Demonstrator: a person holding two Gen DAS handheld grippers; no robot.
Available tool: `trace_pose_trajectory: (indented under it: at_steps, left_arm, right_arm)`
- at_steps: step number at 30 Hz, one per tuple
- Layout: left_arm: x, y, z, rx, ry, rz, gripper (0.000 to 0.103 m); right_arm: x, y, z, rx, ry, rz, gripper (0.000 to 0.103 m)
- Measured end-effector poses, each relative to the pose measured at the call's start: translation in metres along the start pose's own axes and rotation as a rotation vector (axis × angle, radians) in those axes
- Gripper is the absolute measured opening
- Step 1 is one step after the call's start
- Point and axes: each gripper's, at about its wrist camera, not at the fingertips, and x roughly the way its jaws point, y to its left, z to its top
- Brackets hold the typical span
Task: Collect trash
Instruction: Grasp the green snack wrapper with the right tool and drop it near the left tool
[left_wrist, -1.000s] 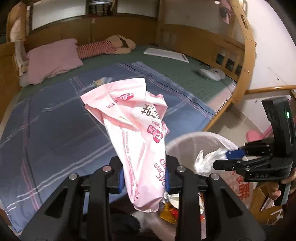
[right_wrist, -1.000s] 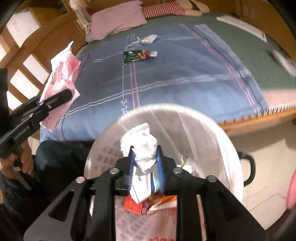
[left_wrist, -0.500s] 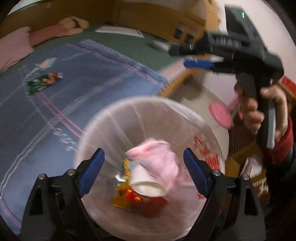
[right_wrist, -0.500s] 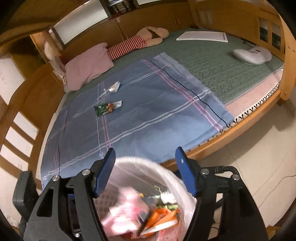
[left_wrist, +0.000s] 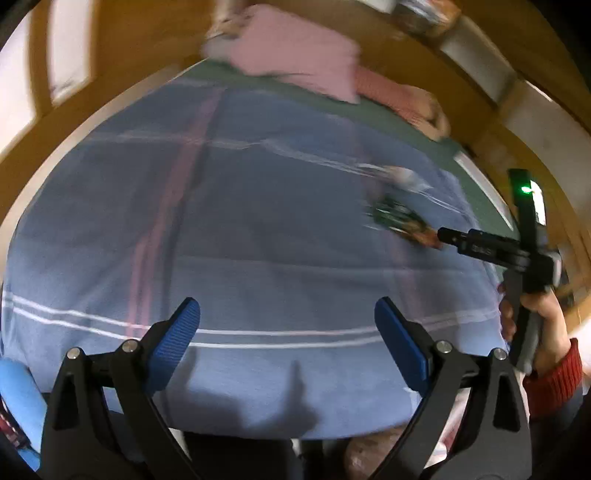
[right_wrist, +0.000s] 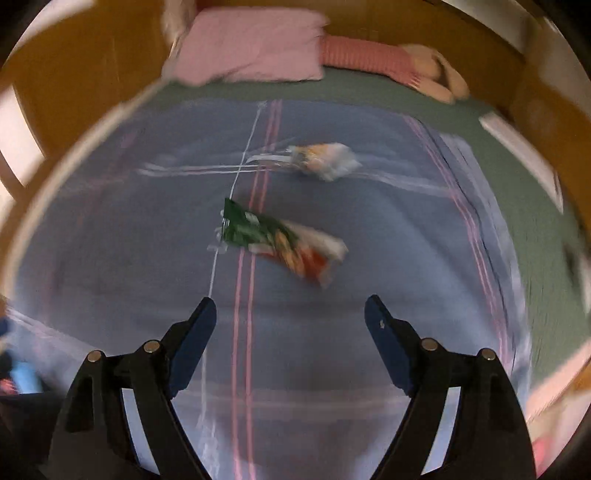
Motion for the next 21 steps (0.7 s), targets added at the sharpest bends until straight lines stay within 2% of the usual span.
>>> trace_pose_trajectory:
  at_steps: [2,4,8,9,10,11,13,17,19,20,21]
  left_arm:
    - [0.012,0.026,0.001,-0.100,0.071,-0.048,0.095]
    - [0.020,0.045,0.001,-0.156,0.112,-0.111,0.095]
    - [0.028,0.073,0.007,-0.217,0.139,-0.122,0.095]
    - [0.028,0.077,0.008,-0.229,0.136,-0.120,0.095]
    - [0.029,0.082,0.008,-0.242,0.138,-0.115,0.095]
    - [0.029,0.085,0.008,-0.255,0.139,-0.114,0.095]
    - [0.027,0.087,0.009,-0.268,0.135,-0.116,0.095]
    - [0.022,0.093,0.006,-0.304,0.114,-0.104,0.095]
    - [0.020,0.100,0.007,-0.337,0.091,-0.100,0.095]
    - [0.018,0.105,0.007,-0.354,0.074,-0.093,0.095]
    - [0.014,0.113,0.006,-0.368,0.060,-0.084,0.095]
  right_arm:
    - [0.031,0.025,0.021,-0.071,0.040,-0.046,0.081]
    - [0.055,0.041,0.032,-0.110,0.069,-0.052,0.081]
    - [0.083,0.056,0.042,-0.148,0.123,-0.063,0.079]
    - [0.086,0.058,0.045,-0.148,0.131,-0.060,0.076]
    - [0.089,0.059,0.045,-0.147,0.142,-0.054,0.061]
    - [0.090,0.060,0.046,-0.133,0.153,-0.026,0.048]
    - [0.091,0.064,0.050,-0.114,0.152,0.002,0.035]
    - [0.077,0.077,0.046,-0.080,0.144,0.114,0.025]
    - [0.065,0.087,0.044,-0.044,0.148,0.205,0.024]
    - [0.056,0.098,0.038,-0.016,0.163,0.293,0.024]
    - [0.053,0.104,0.036,-0.008,0.175,0.337,0.024]
